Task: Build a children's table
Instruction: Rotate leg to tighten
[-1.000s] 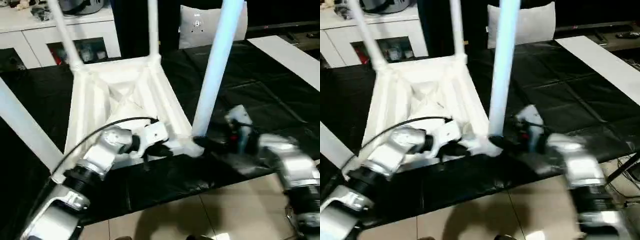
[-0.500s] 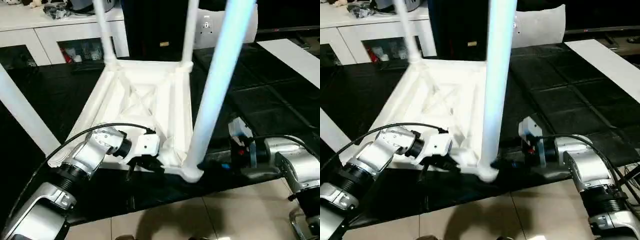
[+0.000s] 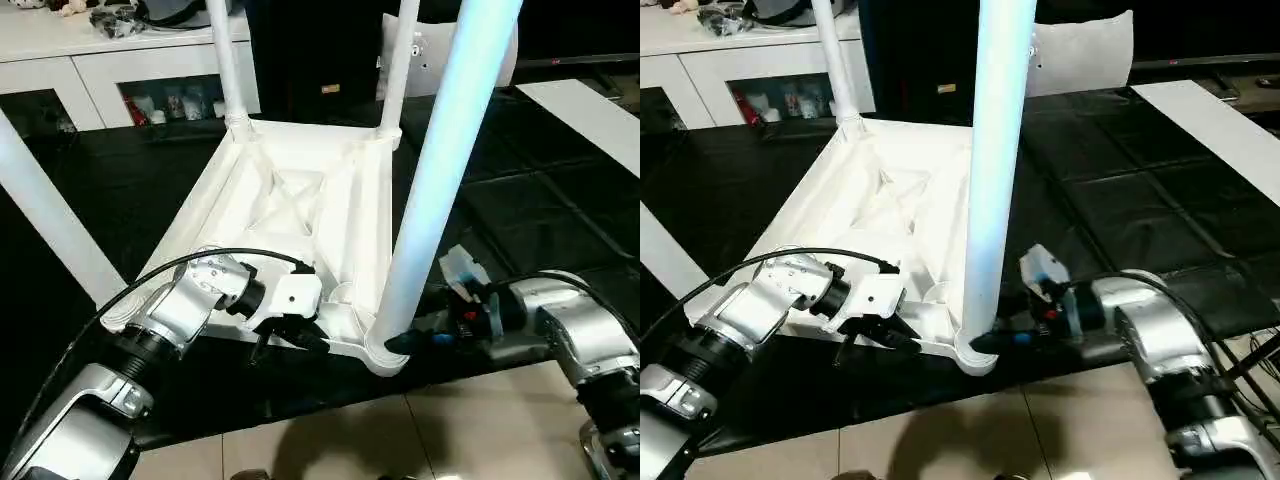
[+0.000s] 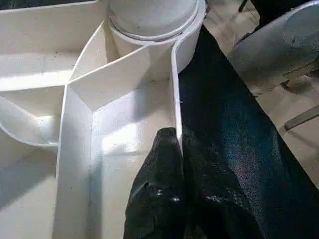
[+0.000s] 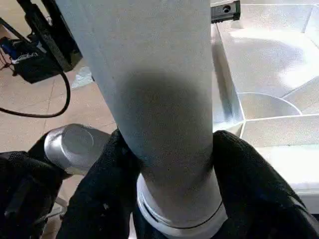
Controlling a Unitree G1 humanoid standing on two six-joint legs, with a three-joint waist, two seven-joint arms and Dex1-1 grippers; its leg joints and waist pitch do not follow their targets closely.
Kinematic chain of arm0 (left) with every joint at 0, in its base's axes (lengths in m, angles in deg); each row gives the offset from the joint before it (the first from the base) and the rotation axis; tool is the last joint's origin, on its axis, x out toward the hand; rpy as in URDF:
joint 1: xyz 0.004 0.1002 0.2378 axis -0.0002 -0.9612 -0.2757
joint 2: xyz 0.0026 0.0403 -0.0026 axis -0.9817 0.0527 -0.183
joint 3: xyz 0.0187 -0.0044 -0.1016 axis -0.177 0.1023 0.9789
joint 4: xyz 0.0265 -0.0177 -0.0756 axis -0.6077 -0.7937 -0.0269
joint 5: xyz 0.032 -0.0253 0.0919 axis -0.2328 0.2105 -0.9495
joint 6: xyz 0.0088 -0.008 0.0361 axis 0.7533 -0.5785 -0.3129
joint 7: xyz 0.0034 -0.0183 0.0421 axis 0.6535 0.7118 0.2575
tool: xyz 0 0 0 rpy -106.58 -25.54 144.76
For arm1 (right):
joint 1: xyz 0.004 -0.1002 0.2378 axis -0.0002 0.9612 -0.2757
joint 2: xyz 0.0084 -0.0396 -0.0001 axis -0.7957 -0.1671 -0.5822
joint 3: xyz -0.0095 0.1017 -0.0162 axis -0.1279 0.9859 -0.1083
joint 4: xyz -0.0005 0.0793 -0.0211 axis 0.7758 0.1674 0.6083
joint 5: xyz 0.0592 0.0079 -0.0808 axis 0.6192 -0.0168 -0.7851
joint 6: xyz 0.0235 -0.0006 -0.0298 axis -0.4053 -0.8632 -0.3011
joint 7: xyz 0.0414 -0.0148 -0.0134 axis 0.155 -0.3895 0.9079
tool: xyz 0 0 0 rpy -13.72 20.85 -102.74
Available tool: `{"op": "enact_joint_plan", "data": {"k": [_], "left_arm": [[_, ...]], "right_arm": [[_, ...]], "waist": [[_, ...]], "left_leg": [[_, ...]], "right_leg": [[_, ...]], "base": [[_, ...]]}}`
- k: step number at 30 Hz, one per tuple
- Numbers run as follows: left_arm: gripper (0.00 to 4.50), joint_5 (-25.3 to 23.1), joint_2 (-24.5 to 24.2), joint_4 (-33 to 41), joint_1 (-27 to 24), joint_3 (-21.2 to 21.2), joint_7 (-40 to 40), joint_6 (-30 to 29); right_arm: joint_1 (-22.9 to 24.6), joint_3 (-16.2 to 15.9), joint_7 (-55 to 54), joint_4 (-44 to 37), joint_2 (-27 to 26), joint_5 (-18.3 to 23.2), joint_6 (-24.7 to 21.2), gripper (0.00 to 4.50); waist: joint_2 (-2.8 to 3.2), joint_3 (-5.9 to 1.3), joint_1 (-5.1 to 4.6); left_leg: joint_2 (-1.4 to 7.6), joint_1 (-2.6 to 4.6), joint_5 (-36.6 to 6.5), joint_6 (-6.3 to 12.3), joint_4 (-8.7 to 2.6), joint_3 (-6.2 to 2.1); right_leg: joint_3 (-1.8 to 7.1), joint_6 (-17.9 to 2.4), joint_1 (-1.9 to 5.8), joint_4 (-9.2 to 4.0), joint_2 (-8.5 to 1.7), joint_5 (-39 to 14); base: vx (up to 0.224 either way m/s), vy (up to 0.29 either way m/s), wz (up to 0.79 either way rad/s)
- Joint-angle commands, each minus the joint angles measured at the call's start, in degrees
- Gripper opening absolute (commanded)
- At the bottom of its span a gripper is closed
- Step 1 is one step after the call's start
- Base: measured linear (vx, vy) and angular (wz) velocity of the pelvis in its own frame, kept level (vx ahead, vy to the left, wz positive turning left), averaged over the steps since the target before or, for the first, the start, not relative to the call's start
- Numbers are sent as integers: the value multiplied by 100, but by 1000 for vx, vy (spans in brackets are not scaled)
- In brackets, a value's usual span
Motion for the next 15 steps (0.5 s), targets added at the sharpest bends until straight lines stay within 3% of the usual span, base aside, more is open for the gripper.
{"op": "enact_joint_plan", "data": {"k": [1, 6, 10, 12, 15], "left_arm": [[0, -57, 51, 13, 25, -273, 256, 127], [0, 97, 97, 63, -36, -176, 237, -79], [0, 166, 326, 218, -92, 29, -245, -833], [0, 167, 554, 200, -81, 196, -735, -1170], [0, 199, 819, 246, -52, 369, -1235, -1606]], "right_arm": [[-98, 9, 61, -25, -28, 94, -38, 200], [-2, 74, -14, -108, -97, 244, -157, 195], [49, 286, -930, -176, -457, 183, -392, 195], [-27, 393, -1765, -94, -748, -42, -489, 195], [-133, 491, -2619, 6, -1060, -268, -636, 194]], "waist": [[-101, -452, -19], [-110, -455, -21], [-74, -436, -45], [-99, -414, -100], [-97, -382, -261]], "left_leg": [[314, -44, 119, 657, -400, -36], [314, -50, 147, 664, -396, -33], [318, -52, 104, 575, -409, -41], [272, -43, -124, 449, -422, -26], [188, -56, -428, 231, -419, -23]], "right_leg": [[415, -802, 400, -311, -388, -1527], [415, -808, 402, -307, -385, -1478], [412, -821, 403, -315, -389, -1540], [394, -680, 402, -395, -375, -1960], [319, -295, 415, -535, -353, -2728]], "base": [[0, 0, 0], [0, 0, 0], [0, 0, 0], [0, 0, 0], [0, 0, 0]]}}
